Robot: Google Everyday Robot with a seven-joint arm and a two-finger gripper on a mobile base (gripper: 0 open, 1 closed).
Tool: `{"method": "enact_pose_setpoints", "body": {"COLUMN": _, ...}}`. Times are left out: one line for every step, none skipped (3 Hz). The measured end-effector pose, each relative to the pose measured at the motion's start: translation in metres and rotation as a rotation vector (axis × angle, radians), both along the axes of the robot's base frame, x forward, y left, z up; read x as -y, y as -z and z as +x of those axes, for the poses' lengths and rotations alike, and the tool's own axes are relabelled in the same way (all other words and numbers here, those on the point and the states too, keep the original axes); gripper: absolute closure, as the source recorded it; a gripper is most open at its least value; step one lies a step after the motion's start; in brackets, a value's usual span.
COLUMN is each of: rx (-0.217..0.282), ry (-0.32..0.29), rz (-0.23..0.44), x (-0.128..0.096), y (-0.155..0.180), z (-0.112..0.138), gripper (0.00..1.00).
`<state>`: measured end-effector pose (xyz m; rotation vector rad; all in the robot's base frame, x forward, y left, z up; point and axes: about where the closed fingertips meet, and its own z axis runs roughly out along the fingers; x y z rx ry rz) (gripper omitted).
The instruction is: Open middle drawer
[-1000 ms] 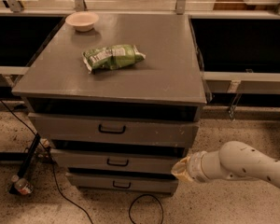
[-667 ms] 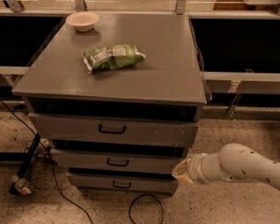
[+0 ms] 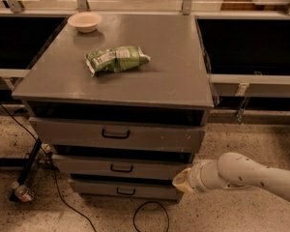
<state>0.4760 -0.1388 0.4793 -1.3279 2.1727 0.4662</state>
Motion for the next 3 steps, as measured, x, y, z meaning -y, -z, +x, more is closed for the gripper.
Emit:
{"method": "enact_pose_setpoints", "body": {"rx": 0.003, "ry": -0.003, "rz": -0.002, "x": -0.005, "y": 0.007, "z": -0.001, "gripper": 1.0}}
{"method": "enact_pose_setpoints", "body": {"rx": 0.03, "ry": -0.035, "rz": 0.005, "x": -0.024, "y": 0.016, "z": -0.006, "gripper": 1.0}}
{"method": "enact_pose_setpoints", "body": {"rx": 0.078, "ry": -0.078, "rz": 0.023, "x": -0.048, "y": 0.009, "z": -0.004, "gripper": 1.0}}
